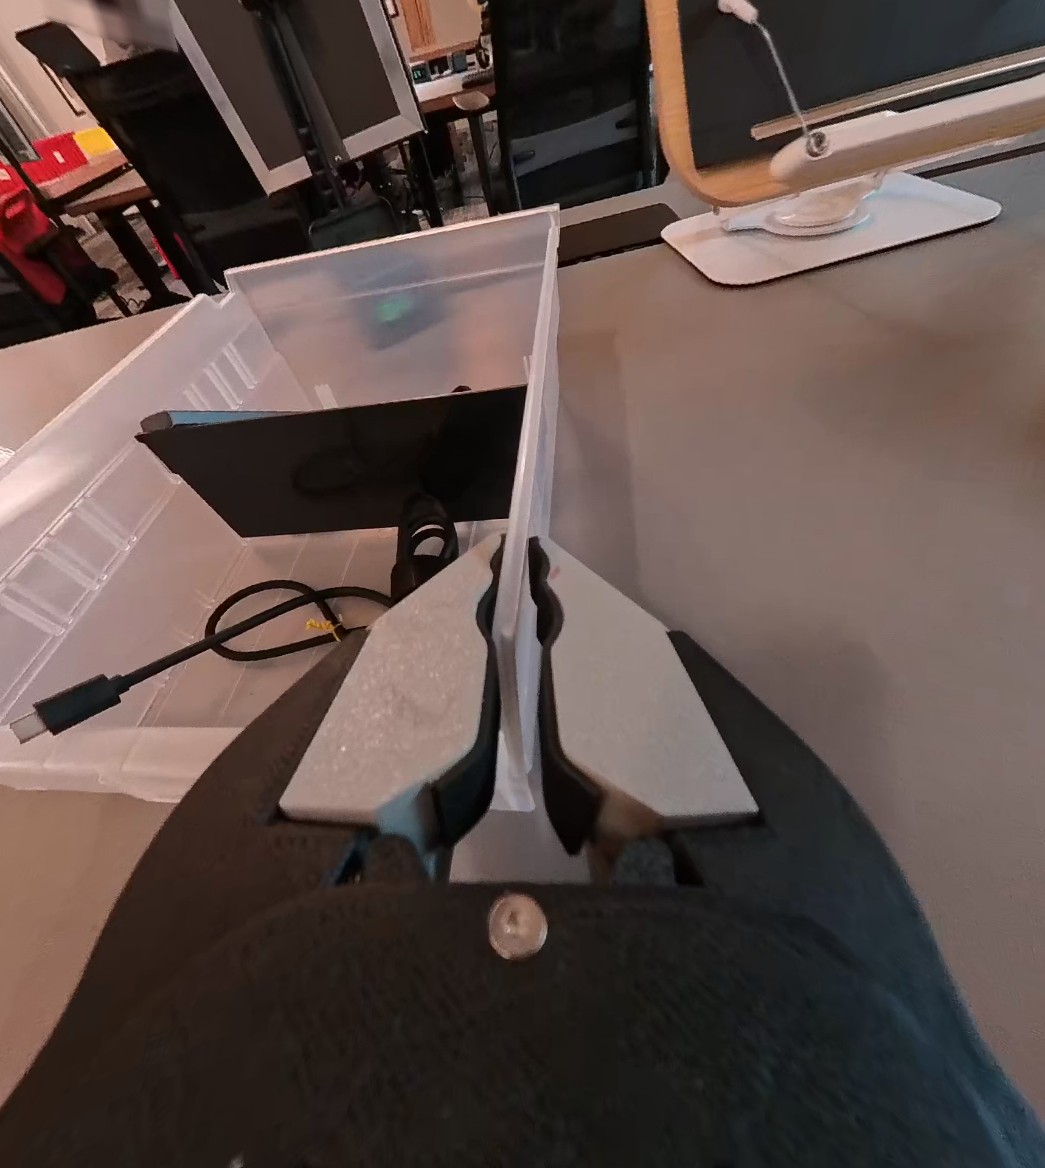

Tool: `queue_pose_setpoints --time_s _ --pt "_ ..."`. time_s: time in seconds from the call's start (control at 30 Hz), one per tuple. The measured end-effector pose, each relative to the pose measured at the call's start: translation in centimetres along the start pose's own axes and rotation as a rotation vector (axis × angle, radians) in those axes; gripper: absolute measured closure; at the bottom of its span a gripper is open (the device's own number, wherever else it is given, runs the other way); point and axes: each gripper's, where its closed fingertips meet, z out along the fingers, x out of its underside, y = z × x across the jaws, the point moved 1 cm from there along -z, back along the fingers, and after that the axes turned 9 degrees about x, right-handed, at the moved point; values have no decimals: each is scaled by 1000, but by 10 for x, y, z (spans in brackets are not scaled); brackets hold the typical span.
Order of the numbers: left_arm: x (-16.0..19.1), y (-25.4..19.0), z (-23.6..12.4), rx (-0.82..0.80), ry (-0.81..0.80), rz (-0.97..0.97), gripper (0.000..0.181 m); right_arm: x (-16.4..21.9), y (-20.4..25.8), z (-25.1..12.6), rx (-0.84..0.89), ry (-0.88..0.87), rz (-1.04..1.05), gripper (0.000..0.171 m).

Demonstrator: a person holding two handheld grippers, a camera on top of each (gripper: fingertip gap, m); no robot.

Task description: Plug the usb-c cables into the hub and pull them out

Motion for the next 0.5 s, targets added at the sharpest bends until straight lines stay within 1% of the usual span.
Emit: queue_pose_setpoints --time_s 0.27,0.3,0.4,0.5 --pt "1 -11 -6 72 -3 -17 173 15 -11 -10 15 61 43 169" --pt "0 -12 -6 83 -5 -14 170 17 -13 -12 19 64 46 169" --pt "1 -11 -7 69 -4 1 175 24 -16 -19 18 72 58 169" --pt "1 -13 -7 79 -5 6 171 30 -19 -29 37 68 55 167"
